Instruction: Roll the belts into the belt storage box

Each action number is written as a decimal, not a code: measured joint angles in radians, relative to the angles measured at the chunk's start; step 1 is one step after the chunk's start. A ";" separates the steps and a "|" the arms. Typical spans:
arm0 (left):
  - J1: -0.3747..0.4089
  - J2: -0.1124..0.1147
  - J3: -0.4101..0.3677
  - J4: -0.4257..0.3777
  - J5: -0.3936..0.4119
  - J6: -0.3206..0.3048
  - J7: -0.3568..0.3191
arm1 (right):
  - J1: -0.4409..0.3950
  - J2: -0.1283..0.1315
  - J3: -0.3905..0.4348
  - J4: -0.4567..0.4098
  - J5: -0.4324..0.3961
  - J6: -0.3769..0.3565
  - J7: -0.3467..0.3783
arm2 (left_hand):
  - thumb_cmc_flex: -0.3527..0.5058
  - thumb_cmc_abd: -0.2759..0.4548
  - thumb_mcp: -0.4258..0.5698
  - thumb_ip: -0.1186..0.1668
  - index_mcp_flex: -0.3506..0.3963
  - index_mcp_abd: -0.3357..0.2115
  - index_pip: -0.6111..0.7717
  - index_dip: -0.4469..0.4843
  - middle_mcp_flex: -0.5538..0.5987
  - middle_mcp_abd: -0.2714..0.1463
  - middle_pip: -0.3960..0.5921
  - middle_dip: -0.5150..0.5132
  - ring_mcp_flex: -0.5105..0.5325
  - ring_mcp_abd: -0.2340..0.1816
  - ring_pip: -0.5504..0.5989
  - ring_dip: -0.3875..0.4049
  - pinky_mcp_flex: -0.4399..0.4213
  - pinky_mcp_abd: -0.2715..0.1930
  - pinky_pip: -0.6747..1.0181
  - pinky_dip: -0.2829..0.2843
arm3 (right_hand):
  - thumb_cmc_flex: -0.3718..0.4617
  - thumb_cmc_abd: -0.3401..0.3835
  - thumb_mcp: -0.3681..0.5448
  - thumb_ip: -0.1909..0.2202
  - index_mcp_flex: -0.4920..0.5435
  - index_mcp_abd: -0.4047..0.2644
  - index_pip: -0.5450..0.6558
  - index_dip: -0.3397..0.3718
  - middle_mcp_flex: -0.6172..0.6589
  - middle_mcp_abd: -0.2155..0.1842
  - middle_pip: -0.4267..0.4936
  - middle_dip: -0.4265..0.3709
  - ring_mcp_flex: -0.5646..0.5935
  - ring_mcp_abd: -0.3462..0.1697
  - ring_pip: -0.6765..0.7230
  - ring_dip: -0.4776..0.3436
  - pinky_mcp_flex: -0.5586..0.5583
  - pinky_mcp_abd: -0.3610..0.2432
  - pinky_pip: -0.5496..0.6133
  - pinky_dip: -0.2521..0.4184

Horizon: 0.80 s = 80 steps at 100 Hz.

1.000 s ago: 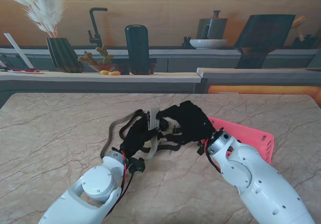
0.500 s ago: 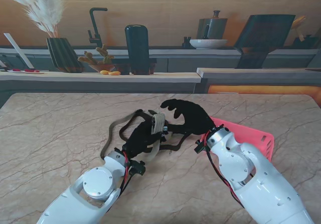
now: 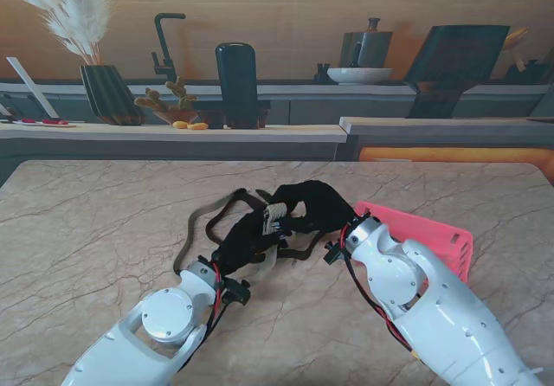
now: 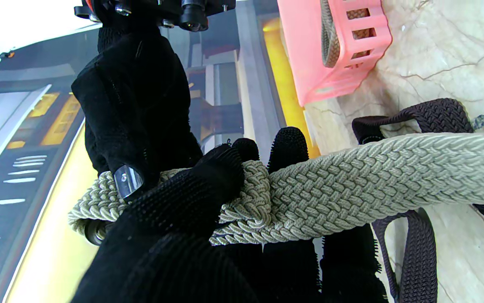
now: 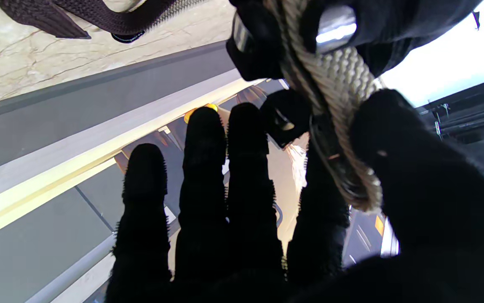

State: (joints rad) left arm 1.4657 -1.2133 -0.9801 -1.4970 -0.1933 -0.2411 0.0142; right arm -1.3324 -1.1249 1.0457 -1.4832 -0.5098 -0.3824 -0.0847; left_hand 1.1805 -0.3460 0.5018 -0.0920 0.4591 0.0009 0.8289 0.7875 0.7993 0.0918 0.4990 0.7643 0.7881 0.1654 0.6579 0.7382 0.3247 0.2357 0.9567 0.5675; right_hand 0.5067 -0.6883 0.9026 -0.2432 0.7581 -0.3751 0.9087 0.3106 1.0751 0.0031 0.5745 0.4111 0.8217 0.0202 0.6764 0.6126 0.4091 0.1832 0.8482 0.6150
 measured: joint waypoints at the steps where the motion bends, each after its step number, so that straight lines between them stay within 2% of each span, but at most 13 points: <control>1: 0.000 0.000 0.000 0.000 0.000 0.000 0.000 | 0.000 -0.001 -0.001 0.001 0.001 0.000 -0.001 | 0.001 0.000 -0.001 0.000 0.003 0.000 0.000 -0.002 0.000 0.000 0.000 0.003 0.000 0.000 -0.002 0.000 0.000 0.003 0.000 0.000 | 0.000 -0.006 0.001 0.000 0.005 0.000 0.001 -0.006 0.007 0.002 0.000 0.000 0.004 0.000 0.002 0.000 0.000 0.000 0.000 0.000; 6: 0.000 0.000 -0.001 0.000 -0.003 0.000 -0.002 | 0.001 -0.005 -0.003 0.003 0.003 0.002 -0.013 | -0.001 -0.012 -0.001 0.000 0.012 -0.004 -0.005 -0.038 0.016 0.000 -0.059 0.027 0.000 0.000 -0.016 0.003 -0.002 0.010 -0.002 0.000 | 0.001 -0.031 0.009 0.000 0.036 0.001 0.005 -0.032 0.034 0.006 -0.001 0.001 0.004 0.000 0.002 0.000 0.002 0.000 0.000 0.000; 7: 0.000 0.000 -0.001 0.000 -0.005 0.000 -0.003 | 0.001 -0.005 -0.003 0.003 0.003 0.003 -0.016 | -0.006 -0.014 0.001 0.000 0.014 -0.005 -0.012 -0.043 0.028 0.000 -0.080 0.030 0.000 0.000 -0.017 0.003 -0.007 0.010 -0.003 0.000 | 0.001 -0.031 0.011 -0.012 0.038 0.002 0.005 -0.034 0.038 0.006 -0.006 0.001 0.004 0.000 0.002 0.000 0.002 0.000 0.000 0.000; 12: 0.000 0.000 -0.001 0.000 -0.017 0.000 -0.003 | 0.001 -0.008 -0.003 0.003 -0.001 0.005 -0.028 | -0.071 -0.045 0.061 0.001 0.017 -0.014 -0.019 -0.088 0.055 0.000 -0.146 0.043 0.000 0.003 -0.027 0.003 -0.020 0.012 -0.018 0.000 | 0.001 -0.041 0.015 -0.019 0.048 0.006 0.006 -0.042 0.051 0.006 -0.013 0.005 0.014 0.000 0.007 0.000 0.002 0.000 0.000 0.000; 16: 0.000 0.000 -0.001 0.000 -0.030 0.000 -0.002 | -0.001 -0.011 -0.002 0.002 -0.008 0.007 -0.042 | -0.144 -0.045 0.102 0.001 0.017 -0.021 -0.040 -0.114 0.054 0.000 -0.152 0.040 -0.011 0.007 -0.029 -0.020 -0.030 0.013 -0.027 0.000 | 0.001 -0.041 0.015 -0.019 0.049 0.009 0.007 -0.042 0.058 0.005 -0.013 0.006 0.014 0.000 0.006 0.000 0.002 0.000 0.000 0.000; 23: -0.002 -0.002 -0.001 0.003 -0.041 -0.002 -0.002 | -0.009 -0.016 0.005 -0.007 -0.031 0.012 -0.079 | -0.295 -0.069 0.109 0.011 0.017 -0.040 -0.102 -0.138 0.029 0.000 -0.098 -0.099 -0.024 0.018 -0.049 -0.059 -0.039 0.014 -0.040 0.000 | 0.001 -0.041 0.015 -0.020 0.059 0.015 0.007 -0.042 0.072 -0.001 -0.014 0.008 0.014 0.000 0.006 0.000 0.002 0.001 0.001 0.000; 31: -0.008 -0.003 -0.001 0.012 -0.035 -0.013 -0.002 | -0.022 -0.022 0.020 -0.030 -0.069 0.018 -0.127 | -0.371 -0.078 0.111 0.011 0.017 -0.013 -0.128 -0.148 0.011 0.000 -0.072 -0.219 -0.031 0.018 -0.083 -0.101 -0.047 0.014 -0.055 0.000 | 0.004 -0.041 0.015 -0.020 0.060 0.017 0.007 -0.042 0.090 -0.022 -0.012 0.011 0.014 0.000 0.006 0.000 0.002 0.001 0.003 0.000; 39: -0.013 -0.003 -0.001 0.017 -0.020 -0.022 0.001 | -0.033 -0.026 0.034 -0.058 -0.109 0.021 -0.166 | -0.362 -0.078 0.104 0.012 0.031 -0.014 -0.131 -0.148 0.027 0.000 -0.068 -0.250 -0.031 0.012 -0.098 -0.136 -0.047 0.014 -0.055 -0.001 | 0.008 -0.041 0.015 -0.020 0.060 0.027 0.015 -0.042 0.094 -0.025 -0.012 0.012 0.014 0.000 0.006 0.000 0.002 0.001 0.008 0.000; 52: -0.013 -0.004 -0.003 0.017 -0.028 -0.022 0.005 | -0.039 -0.028 0.055 -0.102 -0.154 0.021 -0.195 | -0.253 -0.075 -0.006 0.012 0.076 -0.016 -0.099 -0.166 0.094 0.001 -0.064 -0.194 -0.008 0.010 -0.085 -0.159 -0.046 0.013 -0.052 -0.013 | 0.009 -0.041 0.015 -0.020 0.060 0.032 0.018 -0.043 0.094 -0.026 -0.012 0.016 0.014 0.000 0.018 0.000 0.002 0.002 0.016 -0.001; 62: -0.008 -0.005 -0.007 0.013 -0.048 -0.018 0.006 | -0.039 -0.028 0.072 -0.134 -0.186 0.020 -0.212 | -0.186 -0.007 -0.047 0.015 0.102 -0.024 -0.066 -0.186 0.137 0.000 -0.074 -0.179 0.027 0.012 -0.052 -0.169 -0.030 0.012 -0.027 -0.014 | 0.009 -0.041 0.015 -0.020 0.060 0.032 0.019 -0.043 0.094 -0.026 -0.009 0.020 0.014 0.000 0.028 0.000 0.002 0.002 0.023 -0.001; 80: -0.002 -0.006 -0.012 0.001 -0.052 -0.014 0.008 | -0.033 -0.028 0.105 -0.177 -0.224 0.030 -0.228 | -0.043 0.102 -0.271 0.014 0.109 -0.027 -0.052 -0.214 0.154 -0.004 -0.070 -0.219 0.044 0.030 -0.028 -0.188 -0.015 0.012 0.005 -0.032 | 0.009 -0.041 0.013 -0.021 0.060 0.037 0.023 -0.043 0.094 -0.031 0.003 0.020 0.014 0.000 0.041 0.000 0.002 0.002 0.036 -0.001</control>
State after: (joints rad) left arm 1.4633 -1.2190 -0.9924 -1.4958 -0.2452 -0.2554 0.0226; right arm -1.3653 -1.1529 1.1510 -1.6603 -0.7338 -0.3523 -0.3132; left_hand 1.1374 -0.2436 0.2309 -0.0777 0.5685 -0.0261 0.7772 0.5735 0.9529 0.0883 0.4288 0.5458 0.8320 0.1950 0.6304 0.5497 0.3094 0.2472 0.9616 0.5353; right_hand 0.5156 -0.7293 0.9155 -0.2638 0.8179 -0.3381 0.9320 0.2681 1.1688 -0.0283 0.5780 0.4311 0.8356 0.0201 0.7178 0.6126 0.4112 0.1852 0.8844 0.6138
